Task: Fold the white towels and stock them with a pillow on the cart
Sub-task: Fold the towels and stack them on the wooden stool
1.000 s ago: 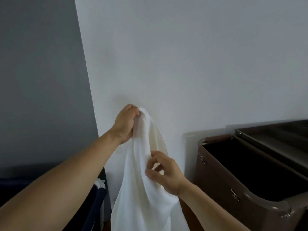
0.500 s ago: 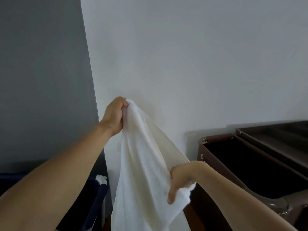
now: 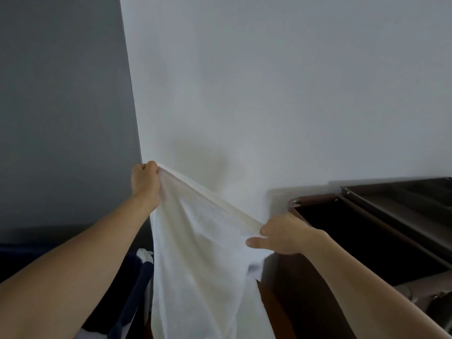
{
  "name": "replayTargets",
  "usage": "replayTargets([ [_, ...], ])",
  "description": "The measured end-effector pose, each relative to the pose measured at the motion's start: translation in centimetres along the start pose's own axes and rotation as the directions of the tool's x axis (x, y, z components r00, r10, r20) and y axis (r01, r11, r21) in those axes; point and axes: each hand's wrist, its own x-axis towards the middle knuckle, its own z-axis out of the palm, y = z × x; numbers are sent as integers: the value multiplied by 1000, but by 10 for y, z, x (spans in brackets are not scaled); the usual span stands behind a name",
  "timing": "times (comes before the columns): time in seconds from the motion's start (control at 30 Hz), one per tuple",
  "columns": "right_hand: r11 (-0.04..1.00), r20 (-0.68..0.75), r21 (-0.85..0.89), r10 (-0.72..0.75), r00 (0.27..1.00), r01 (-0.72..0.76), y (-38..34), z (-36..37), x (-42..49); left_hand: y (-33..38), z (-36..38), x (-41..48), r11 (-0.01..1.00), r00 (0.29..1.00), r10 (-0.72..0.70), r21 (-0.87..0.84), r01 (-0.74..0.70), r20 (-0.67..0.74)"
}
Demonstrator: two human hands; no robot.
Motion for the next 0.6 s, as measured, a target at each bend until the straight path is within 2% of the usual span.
replayTargets([
  [0.07,970,180,241,-11,984,-33,-12,15,7,3,7,-11,1000,995,-4,-25,7,99],
  [0.13,874,273,467,1,962,-134,-26,27,13,4,13,-26,994,981,-34,-92,52,192],
  [0.17,838,262,523,17,965,-157,-31,31,15,3,16,-33,990,971,-44,-123,75,235],
  [0.2,779,227,600,55,972,-184,-35,34,20,2,19,-39,985,959,-49,-148,93,280],
  [0.27,696,101,712,29,994,-93,-42,44,32,0,24,-52,977,925,-41,-181,117,378],
  [0.33,577,-13,816,68,998,-29,-45,54,42,-1,28,-64,975,888,-14,-191,114,459],
  [0.43,478,-111,878,198,974,3,-53,66,46,-1,29,-71,983,874,-22,-151,108,486],
  [0.53,352,-279,923,334,900,156,-60,61,42,-5,28,-73,994,873,-5,-96,59,487],
  [0.6,332,-390,904,388,835,268,-64,49,38,-10,27,-78,999,846,11,-33,9,532],
])
